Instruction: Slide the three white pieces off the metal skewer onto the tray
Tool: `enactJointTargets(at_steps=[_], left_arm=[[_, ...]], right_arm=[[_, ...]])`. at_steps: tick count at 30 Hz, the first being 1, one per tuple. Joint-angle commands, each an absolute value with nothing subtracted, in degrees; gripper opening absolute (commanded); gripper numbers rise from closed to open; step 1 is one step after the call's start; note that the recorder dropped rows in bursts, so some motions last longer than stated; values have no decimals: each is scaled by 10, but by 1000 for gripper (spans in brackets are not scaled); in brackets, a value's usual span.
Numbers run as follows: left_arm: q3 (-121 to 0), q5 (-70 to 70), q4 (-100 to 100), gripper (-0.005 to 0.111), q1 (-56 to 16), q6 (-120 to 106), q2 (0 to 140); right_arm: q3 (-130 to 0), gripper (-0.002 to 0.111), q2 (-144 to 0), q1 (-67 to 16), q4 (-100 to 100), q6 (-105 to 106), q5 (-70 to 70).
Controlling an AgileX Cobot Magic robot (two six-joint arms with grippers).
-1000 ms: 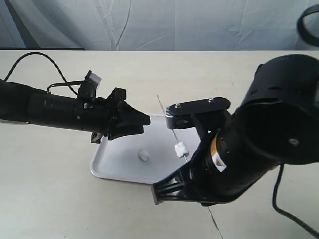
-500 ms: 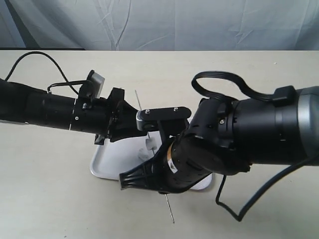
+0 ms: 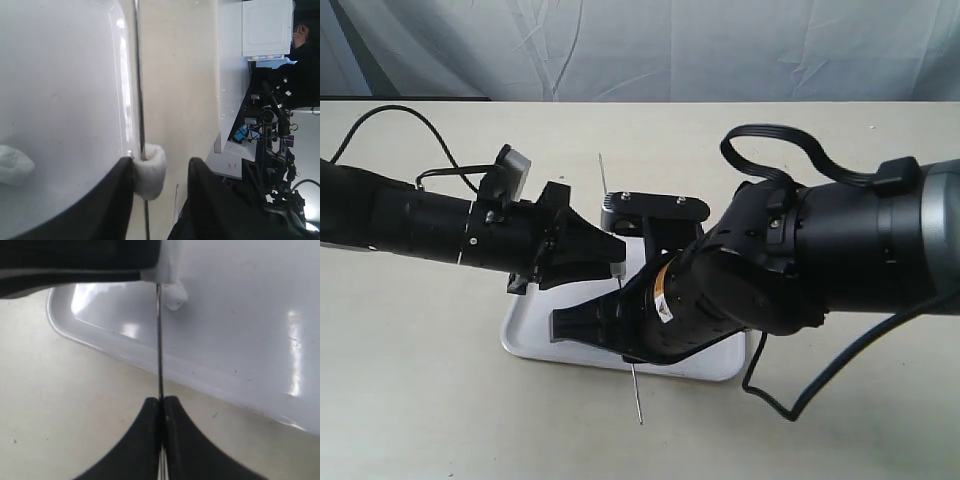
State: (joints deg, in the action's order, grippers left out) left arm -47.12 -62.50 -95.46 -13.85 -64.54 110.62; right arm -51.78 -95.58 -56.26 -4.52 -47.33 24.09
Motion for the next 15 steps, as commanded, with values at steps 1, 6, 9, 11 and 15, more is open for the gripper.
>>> enactJointTargets(at_steps=[1, 6, 9, 11, 15], left_arm=[[-471, -604, -950, 36, -139, -644, 1106], [-471, -619, -938, 36, -139, -635, 1106], [-471, -614, -933, 32, -146, -635, 1106], [-471, -608, -936, 30, -160, -636, 1106], [-471, -601, -946, 31, -166, -644, 1106]], right_arm=[[-517, -1, -948, -560, -32, -472, 234], [-517, -1, -947, -560, -32, -472, 230], [-517, -1, -947, -560, -28, -472, 220], [-517, -1, -947, -560, -24, -472, 221], [-517, -1, -947, -560, -22, -472, 242]])
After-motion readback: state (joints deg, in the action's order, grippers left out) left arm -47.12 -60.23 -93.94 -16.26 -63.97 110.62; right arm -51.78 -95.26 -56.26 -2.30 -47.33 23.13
